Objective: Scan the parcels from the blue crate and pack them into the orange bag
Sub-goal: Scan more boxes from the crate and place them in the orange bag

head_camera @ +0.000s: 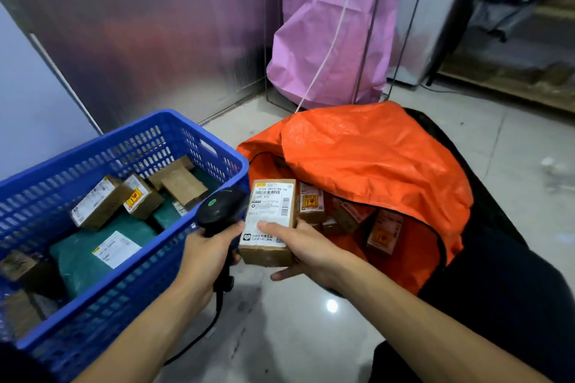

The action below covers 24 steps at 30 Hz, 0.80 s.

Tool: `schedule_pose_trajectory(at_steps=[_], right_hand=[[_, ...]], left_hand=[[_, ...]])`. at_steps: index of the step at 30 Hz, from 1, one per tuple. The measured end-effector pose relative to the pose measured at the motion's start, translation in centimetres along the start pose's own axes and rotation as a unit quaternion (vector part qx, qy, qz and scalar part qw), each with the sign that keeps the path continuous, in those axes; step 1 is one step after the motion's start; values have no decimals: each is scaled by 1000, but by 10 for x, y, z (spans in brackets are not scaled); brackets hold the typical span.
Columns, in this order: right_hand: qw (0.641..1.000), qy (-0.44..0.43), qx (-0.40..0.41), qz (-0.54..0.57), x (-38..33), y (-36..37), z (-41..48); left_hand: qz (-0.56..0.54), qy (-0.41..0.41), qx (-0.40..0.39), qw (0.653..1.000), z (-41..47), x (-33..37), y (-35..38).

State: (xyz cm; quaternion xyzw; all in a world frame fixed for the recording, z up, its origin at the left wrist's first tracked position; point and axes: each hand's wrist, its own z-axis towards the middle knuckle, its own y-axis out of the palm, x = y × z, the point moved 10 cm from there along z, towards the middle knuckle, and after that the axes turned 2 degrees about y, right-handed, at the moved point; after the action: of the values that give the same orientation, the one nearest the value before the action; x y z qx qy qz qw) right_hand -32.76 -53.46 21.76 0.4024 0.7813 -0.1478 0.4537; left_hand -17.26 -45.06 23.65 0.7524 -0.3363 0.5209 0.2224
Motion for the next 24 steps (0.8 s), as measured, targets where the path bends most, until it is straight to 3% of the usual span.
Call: schedule_pose_trajectory(at_steps=[7,13,15,19,24], right_hand=[[994,101,39,-16,62,-65,-4],[974,218,50,-47,126,-112,-13],[967,229,114,-25,138,-142,-14],[935,176,279,133,150,-194,-12],[890,136,367,232,150,-217,-5]], left_hand=[[117,-21,-86,989,7,-50,61],[112,-101,-99,984,10,-121,106],[95,-120,-103,983,11,-132,121],[69,-129,-116,982,21,-141,156],[21,-134,-115,984,38,-147,194]])
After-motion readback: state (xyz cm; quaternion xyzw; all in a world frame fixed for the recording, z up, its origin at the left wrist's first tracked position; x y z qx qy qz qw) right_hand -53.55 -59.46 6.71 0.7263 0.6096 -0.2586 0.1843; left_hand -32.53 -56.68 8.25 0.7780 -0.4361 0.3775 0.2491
